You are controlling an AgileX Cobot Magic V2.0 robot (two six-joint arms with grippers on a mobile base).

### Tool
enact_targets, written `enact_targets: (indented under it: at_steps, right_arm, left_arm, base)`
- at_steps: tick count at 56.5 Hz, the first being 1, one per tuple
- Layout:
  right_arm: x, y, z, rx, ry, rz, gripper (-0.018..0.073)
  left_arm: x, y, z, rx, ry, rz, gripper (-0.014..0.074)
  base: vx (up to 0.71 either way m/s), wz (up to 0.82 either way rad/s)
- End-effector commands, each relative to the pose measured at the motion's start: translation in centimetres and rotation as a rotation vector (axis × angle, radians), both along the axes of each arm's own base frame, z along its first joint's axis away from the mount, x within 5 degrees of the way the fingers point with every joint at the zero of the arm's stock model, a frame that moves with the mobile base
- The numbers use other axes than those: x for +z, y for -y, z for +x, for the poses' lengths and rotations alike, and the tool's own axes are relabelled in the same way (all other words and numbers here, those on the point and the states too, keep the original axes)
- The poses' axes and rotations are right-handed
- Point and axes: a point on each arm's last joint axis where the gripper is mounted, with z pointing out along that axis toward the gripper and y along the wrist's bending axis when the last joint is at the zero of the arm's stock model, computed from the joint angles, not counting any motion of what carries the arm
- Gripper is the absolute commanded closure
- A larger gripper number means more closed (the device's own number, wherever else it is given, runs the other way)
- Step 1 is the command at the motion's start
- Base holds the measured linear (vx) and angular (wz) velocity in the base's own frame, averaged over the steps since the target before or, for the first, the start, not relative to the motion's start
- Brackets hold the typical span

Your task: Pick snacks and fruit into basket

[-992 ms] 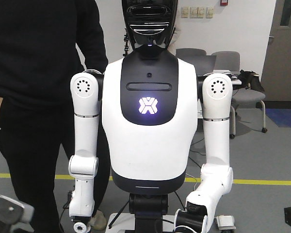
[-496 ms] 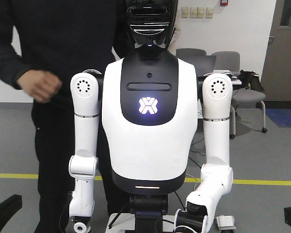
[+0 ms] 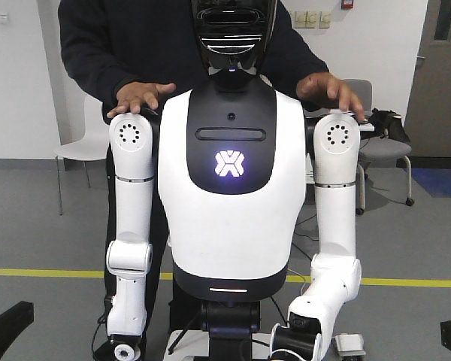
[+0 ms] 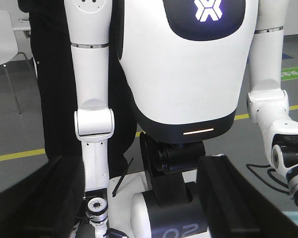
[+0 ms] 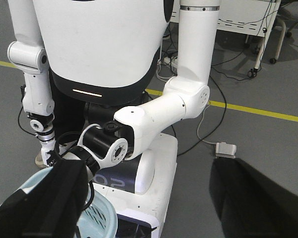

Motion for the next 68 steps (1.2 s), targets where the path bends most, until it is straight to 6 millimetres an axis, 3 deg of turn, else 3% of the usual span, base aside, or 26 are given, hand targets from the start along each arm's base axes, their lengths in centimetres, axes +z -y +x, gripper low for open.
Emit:
enact_targets:
  at_steps: [1,9,13,21,27,34,40,49,58,68]
  right_arm:
    - [1.7,0.0,0.1,0.003,0.11,0.003,-0.0001]
    - [1.6,0.1,0.1,0.002,0.105,0.002,-0.0001]
    - [1.6,0.1,0.1,0.002,0.1,0.001,-0.0001]
    - [1.6,0.1,0.1,0.002,0.1,0.001,-0.0001]
    - [1.6,0.1,0.1,0.002,0.1,0.001,-0.0001]
    - [1.6,0.1,0.1,0.002,0.1,0.001,-0.0001]
    - [1.6,0.1,0.1,0.002,0.1,0.001,-0.0001]
    - [1.6,0.1,0.1,0.002,0.1,0.001,-0.0001]
    - [1.6,0.1,0.1,0.002,0.096,0.0,-0.0001]
    - [1.5,0.1,0.1,0.001,0.089,-0.002,-0.0001]
  left_arm:
    - [1.0,0.1,-0.1,-0.012,0.03,-0.021,0.0045]
    - [1.0,0.1,-0.2,-0.02,0.037,-0.001,0.005]
    - [1.3,0.2,-0.8,-0.044,0.066,0.065,0.0094]
    - [2.1,-0.3,-2.5,-0.026,0.091,0.081,0.0351]
    - [2.0,-0.9,-3.8,0.006,0.109,0.1,0.061]
    - [0.3,-2.0,-6.0,0.087,0.172,0.045,0.0605]
    - [-2.6,-3.0,-9.1,0.136,0.296,0.002,0.0601]
    - [-7.6,-3.8,-11.6,0.212,0.324,0.069,0.0597]
    - [-11.6,-4.3,-11.8,0.291,0.341,0.079,0.0596]
    - [-12.0,-4.3,-11.7,0.289,0.277,0.092,0.0596]
  base:
    - [0.0,0.0]
    - [0.0,0.0]
    - [0.0,0.0]
    - [0.0,0.0]
    - [0.0,0.0]
    - [0.0,0.0]
    - [0.0,0.0]
    - [0.0,0.0]
    - [0.0,0.0]
    - [0.0,0.0]
